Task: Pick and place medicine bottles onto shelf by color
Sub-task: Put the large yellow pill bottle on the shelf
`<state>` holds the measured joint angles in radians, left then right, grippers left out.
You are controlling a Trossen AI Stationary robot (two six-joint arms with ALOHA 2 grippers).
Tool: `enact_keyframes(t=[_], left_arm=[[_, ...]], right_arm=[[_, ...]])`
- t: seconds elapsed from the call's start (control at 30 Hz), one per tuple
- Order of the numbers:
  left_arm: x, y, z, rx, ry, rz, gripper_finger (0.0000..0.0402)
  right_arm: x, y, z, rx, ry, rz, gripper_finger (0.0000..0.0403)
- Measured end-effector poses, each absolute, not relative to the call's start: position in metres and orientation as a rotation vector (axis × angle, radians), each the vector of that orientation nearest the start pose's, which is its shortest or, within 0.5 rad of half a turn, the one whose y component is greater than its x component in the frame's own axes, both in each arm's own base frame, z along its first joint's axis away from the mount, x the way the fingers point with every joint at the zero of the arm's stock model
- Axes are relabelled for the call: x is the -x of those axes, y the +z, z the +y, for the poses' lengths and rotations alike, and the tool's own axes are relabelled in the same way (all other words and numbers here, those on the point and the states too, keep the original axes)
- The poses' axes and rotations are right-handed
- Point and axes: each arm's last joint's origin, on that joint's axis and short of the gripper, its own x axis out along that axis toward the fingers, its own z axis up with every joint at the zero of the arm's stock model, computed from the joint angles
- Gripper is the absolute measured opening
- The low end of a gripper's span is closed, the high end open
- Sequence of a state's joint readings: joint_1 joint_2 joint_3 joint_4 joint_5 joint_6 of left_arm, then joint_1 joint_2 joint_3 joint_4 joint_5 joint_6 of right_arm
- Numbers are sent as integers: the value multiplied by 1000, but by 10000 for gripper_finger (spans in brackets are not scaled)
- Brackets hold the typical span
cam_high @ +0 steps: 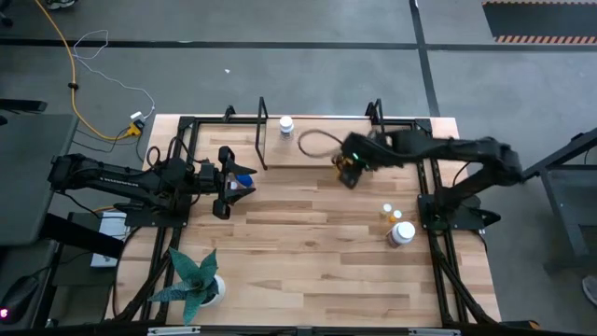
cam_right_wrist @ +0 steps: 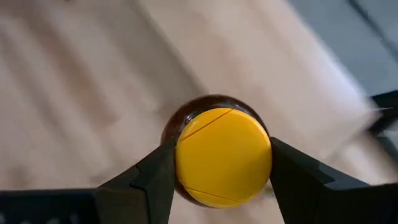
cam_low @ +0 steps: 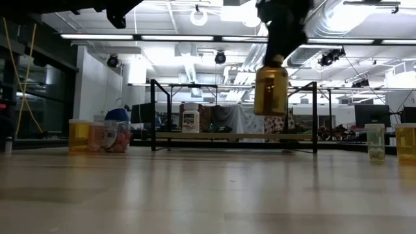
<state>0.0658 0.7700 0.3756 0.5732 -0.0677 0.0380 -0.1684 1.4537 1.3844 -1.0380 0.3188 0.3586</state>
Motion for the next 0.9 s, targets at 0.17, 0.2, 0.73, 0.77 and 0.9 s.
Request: enact_keyframes(t=[0.17, 0.2, 0.73, 0.77, 0.9], left_arm=[[-174, 266, 13, -38, 137, -176, 217], [-174, 266, 13, -38, 137, -176, 217], [-174, 266, 14, -36, 159, -176, 217], [-174, 266, 14, -36, 159, -176, 217], [-174, 266, 14, -36, 159, -176, 217]], right_arm=[[-287, 322, -109, -199, -764, 1136, 201], [-287, 320, -120, -205, -783, 1154, 201], [-262, 300, -221, -489, -997, 1062, 201], [-261, 300, -222, -496, -1007, 1062, 201], [-256, 299, -227, -564, -1055, 1039, 201]])
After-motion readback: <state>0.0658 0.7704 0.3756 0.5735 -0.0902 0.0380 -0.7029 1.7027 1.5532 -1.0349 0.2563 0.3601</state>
